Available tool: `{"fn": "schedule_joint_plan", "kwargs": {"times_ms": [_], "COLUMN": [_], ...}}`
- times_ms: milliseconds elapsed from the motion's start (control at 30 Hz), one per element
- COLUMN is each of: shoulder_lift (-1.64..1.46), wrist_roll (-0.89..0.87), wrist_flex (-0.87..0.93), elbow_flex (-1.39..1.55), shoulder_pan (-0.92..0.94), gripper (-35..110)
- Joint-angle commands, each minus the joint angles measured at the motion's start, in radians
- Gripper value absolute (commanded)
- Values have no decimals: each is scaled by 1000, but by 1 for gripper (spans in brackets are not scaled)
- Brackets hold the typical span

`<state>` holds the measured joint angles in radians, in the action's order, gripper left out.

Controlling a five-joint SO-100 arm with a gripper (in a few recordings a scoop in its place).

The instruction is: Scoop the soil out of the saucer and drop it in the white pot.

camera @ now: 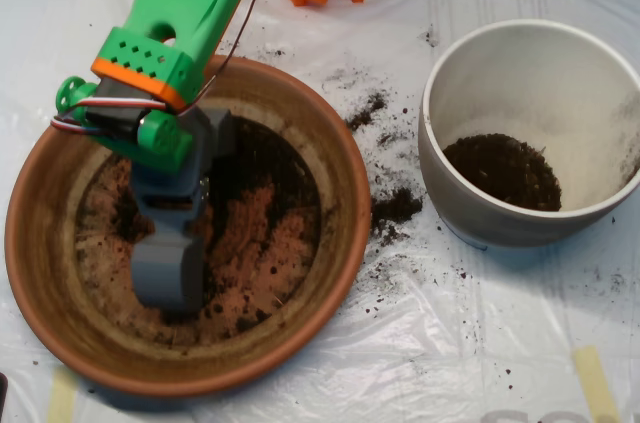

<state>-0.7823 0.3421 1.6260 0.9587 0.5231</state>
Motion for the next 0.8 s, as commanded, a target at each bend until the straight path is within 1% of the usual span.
{"fn": "schedule_joint_plan", "kwargs": {"times_ms": [0, 200, 300, 367, 700, 767], "shoulder_lift": [-34, -34, -41, -61, -359, -399], "wrist_roll": [23, 34, 35, 41, 60, 60], "wrist_flex": [18, 12, 11, -11, -245, -275], "elbow_flex": [-34, -28, -14, 25, 476, 538], "shoulder_pan": [18, 26, 32, 32, 5, -2], "gripper": [62, 55, 47, 47, 48, 45]}}
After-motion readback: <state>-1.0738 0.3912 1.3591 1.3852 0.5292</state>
